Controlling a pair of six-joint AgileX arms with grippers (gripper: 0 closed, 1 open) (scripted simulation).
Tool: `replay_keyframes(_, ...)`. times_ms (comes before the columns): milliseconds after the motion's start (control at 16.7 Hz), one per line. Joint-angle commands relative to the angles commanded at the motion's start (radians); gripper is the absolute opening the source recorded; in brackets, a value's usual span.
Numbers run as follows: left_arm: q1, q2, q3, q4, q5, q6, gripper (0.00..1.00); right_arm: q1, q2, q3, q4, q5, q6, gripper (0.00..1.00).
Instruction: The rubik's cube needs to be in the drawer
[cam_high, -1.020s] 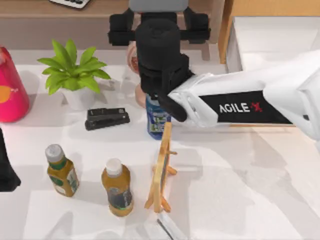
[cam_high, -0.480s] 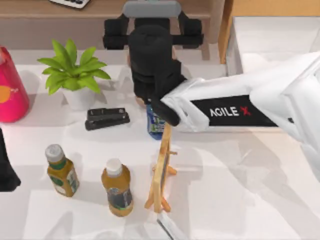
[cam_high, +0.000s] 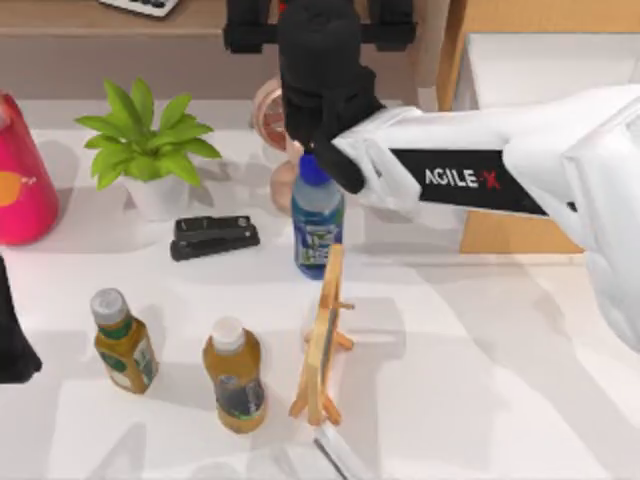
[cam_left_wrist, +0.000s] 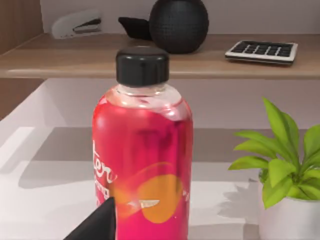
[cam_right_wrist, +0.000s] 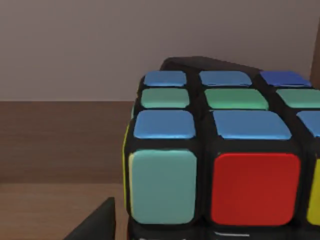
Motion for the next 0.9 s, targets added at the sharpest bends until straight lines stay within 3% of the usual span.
replay_keyframes(480,0.000,0.000,0.000,0.000,0.000,0.000,1.00,0.018,0.060,0.091,-0.035,0.020,0.004,1.00)
replay_keyframes(900,0.000,0.000,0.000,0.000,0.000,0.000,1.00,0.018,0.060,0.091,-0.035,0.020,0.004,0.47)
